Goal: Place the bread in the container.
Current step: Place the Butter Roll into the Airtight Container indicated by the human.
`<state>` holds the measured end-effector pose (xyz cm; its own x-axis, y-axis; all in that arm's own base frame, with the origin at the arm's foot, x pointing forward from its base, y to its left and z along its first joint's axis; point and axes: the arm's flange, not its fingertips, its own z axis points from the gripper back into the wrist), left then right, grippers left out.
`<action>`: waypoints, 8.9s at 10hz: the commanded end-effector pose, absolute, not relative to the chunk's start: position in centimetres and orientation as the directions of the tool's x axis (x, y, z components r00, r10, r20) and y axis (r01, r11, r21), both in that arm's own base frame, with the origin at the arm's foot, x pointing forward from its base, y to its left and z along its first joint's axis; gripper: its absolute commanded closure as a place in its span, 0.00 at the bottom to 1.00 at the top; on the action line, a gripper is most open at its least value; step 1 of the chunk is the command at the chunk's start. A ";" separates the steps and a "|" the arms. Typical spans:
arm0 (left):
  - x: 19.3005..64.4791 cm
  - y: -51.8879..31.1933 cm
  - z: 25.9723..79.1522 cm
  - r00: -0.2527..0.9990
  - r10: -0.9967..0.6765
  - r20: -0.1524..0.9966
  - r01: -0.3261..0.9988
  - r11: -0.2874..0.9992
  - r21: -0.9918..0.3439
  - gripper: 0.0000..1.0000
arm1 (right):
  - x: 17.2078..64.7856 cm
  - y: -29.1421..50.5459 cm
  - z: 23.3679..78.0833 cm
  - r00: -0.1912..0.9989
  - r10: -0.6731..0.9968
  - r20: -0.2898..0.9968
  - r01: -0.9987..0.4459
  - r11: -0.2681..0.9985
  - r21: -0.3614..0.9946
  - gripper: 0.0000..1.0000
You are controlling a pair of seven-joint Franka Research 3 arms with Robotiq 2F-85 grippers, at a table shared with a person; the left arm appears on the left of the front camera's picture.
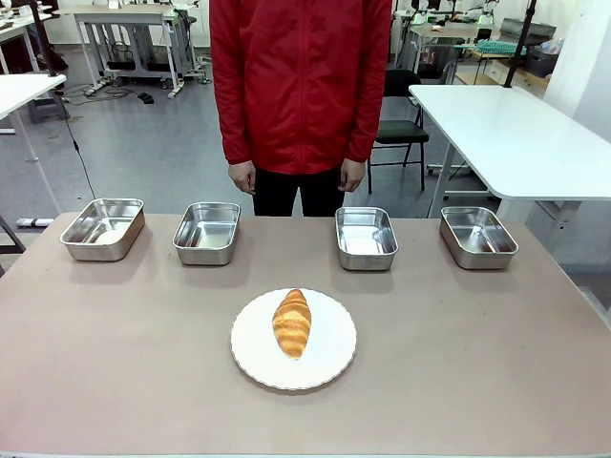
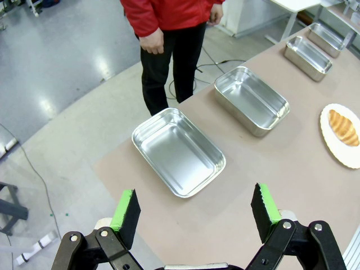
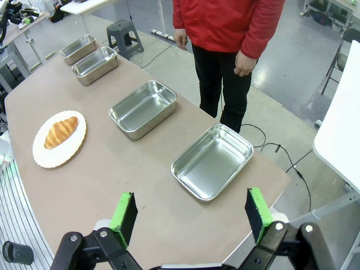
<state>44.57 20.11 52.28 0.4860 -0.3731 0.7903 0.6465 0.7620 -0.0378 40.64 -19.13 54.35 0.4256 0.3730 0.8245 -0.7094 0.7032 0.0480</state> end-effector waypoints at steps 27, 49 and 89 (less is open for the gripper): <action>44.6 20.0 52.4 0.480 -0.356 0.802 0.645 0.763 -0.048 0.00 | 40.6 -19.1 54.4 0.421 0.371 0.828 -0.712 0.701 0.048 0.00; 42.1 -3.0 55.3 0.786 -0.276 0.553 0.442 0.876 -0.193 0.00 | 40.6 -19.1 54.4 0.421 0.371 0.828 -0.712 0.701 0.048 0.00; 40.6 -39.1 31.1 0.995 -0.101 0.004 0.101 0.993 -0.053 0.25 | 40.6 -19.1 54.4 0.421 0.371 0.828 -0.712 0.701 0.048 0.00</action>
<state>40.48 -38.69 30.92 0.9939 -0.1101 -0.0091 0.1087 0.9894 -0.0967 40.61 -19.11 54.34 0.4274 0.3746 0.8228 -0.7096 0.7030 0.0485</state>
